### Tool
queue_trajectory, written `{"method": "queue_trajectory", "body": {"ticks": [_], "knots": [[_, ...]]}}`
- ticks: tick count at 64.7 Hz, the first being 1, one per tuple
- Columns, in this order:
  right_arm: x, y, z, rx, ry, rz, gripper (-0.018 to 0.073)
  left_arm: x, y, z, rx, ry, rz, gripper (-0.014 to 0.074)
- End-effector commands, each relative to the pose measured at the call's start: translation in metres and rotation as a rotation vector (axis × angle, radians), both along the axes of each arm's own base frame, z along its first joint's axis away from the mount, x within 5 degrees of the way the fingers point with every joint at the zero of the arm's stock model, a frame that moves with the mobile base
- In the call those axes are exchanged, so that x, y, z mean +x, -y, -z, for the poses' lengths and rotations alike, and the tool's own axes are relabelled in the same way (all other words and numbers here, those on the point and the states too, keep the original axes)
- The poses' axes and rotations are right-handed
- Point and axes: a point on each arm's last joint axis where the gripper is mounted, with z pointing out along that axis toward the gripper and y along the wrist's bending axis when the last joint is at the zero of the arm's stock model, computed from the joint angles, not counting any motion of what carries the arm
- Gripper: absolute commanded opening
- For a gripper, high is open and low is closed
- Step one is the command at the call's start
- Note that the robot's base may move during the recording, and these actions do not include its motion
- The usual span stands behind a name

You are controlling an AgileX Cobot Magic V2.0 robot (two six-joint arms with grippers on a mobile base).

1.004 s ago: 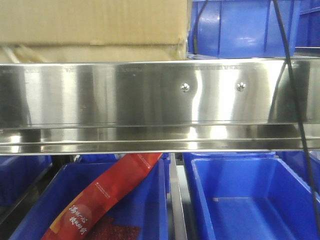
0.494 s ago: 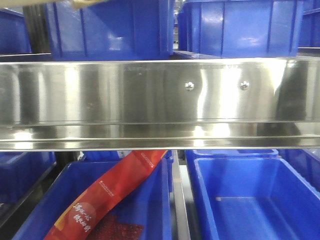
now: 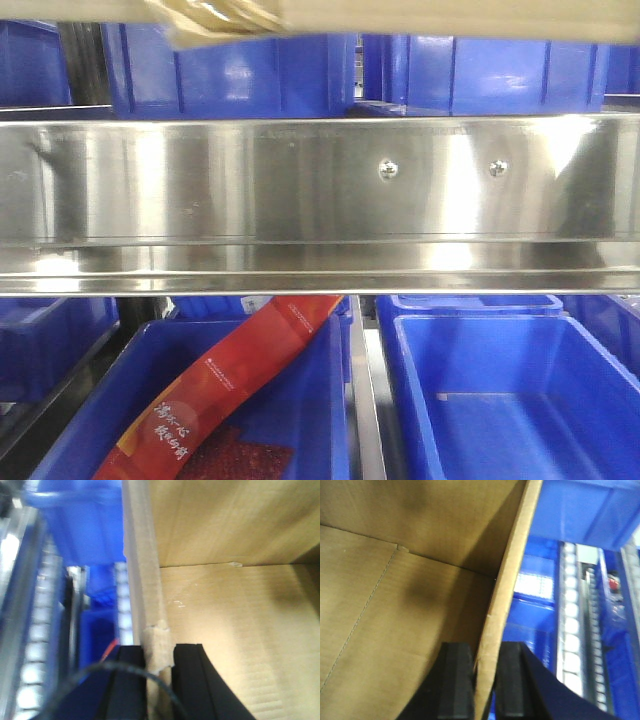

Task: Grab carton from right shelf to conveyor
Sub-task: 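Lift the carton off the shelf with both grippers and pull it back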

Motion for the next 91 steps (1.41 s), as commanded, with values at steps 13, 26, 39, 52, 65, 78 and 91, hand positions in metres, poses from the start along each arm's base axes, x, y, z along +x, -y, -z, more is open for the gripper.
{"method": "queue_trajectory", "body": {"ticks": [13,26,39,52,65,78,91], "knots": [[-0.007,-0.002,-0.007,0.048,0.046,-0.050,-0.0064,-0.002,0.023,0.015,-0.071,-0.035,0.094,-0.0016],[-0.007,-0.002,-0.007,0.049,0.045,-0.051,-0.0064,-0.002,0.023,0.015,-0.071,-0.035,0.094,-0.0016],[-0.007,-0.002,-0.007,0.049,0.045,-0.051,-0.0064,-0.002,0.023,0.015,-0.068,-0.033,0.092,-0.0016],[-0.007,-0.002,-0.007,0.049,0.045,-0.051,-0.0064,-0.002,0.022,0.015,-0.065,-0.032,0.090,-0.0016],[-0.007,-0.002,-0.007,0.049,0.045,-0.051,-0.0064,-0.002,0.022,0.015,-0.064,-0.031,0.089,-0.0016],[-0.007,-0.002,-0.007,0.049,0.045,-0.051,-0.0064,-0.002,0.022,0.015,-0.064,-0.031,0.089,-0.0016],[-0.007,-0.002,-0.007,0.049,0.045,-0.051,-0.0064,-0.002,0.022,0.015,-0.064,-0.031,0.089,-0.0016]]}}
